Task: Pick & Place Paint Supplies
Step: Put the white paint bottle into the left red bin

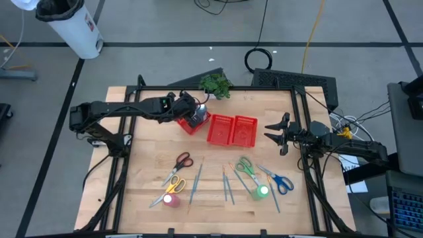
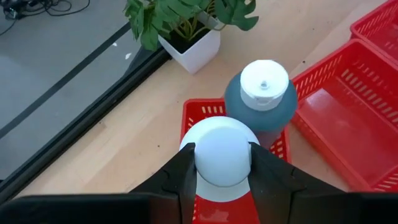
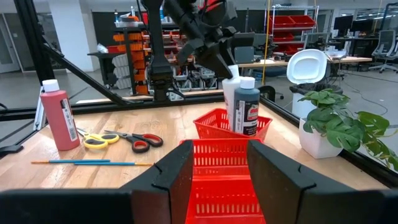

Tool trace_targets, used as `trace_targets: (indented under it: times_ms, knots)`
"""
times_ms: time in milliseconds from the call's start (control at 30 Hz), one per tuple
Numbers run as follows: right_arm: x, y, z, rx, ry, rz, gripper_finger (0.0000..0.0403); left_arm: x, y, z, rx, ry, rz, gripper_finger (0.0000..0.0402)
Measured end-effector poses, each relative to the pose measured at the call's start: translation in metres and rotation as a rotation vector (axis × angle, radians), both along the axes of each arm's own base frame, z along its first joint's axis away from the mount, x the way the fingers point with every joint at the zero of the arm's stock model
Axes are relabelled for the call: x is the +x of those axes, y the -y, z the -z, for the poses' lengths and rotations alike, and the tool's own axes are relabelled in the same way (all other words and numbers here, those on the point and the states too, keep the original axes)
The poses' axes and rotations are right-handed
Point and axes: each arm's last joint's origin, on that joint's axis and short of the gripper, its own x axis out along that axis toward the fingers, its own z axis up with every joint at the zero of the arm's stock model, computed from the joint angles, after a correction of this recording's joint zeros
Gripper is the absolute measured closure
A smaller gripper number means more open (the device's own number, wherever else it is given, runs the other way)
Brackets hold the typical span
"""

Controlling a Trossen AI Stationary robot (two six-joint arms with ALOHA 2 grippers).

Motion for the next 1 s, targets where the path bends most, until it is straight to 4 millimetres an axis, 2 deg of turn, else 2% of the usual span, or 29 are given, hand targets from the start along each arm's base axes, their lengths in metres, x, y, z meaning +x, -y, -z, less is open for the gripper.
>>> trace_targets:
  times_ms: [233,433,1000]
  knots:
    - [0.000,0.000,0.000,0.000,0.000,-0.001,0.0261,-0.002,-0.004,0.012,-0.003,0.009,-0.012,0.0280]
    - [0.000,0.000,0.000,0.000,0.000,0.000,0.0261,-0.002,-0.004,0.013,-0.003,0.014,-0.014,0.0273]
    - [0.000,0.000,0.000,0.000,0.000,0.000,0.0261,-0.002,-0.006,0.011,0.065,0.008,-0.046,0.0166]
